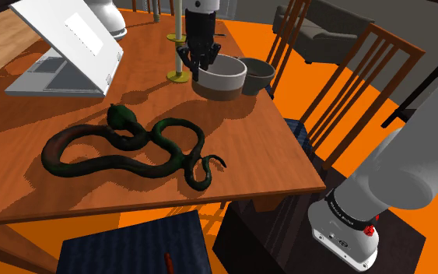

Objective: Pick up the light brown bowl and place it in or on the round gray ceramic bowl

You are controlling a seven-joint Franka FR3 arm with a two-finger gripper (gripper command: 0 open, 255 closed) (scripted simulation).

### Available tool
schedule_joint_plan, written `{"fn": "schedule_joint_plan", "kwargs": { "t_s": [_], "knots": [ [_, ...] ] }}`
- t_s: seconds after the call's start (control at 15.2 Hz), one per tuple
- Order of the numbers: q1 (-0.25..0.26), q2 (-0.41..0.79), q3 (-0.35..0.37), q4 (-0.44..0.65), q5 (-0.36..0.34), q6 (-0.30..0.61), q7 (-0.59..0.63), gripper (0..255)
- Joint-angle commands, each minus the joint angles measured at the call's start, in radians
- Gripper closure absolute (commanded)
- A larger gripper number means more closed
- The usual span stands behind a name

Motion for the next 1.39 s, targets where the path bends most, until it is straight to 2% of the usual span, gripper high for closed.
{"fn": "schedule_joint_plan", "kwargs": {
  "t_s": [0.0, 1.19, 1.32],
  "knots": [
    [-0.001, -0.006, -0.001, 0.020, 0.002, -0.026, -0.001, 255],
    [0.003, 0.021, 0.002, 0.296, -0.006, -0.276, 0.012, 255],
    [-0.010, 0.009, -0.009, 0.292, -0.004, -0.284, -0.012, 255]
  ]
}}
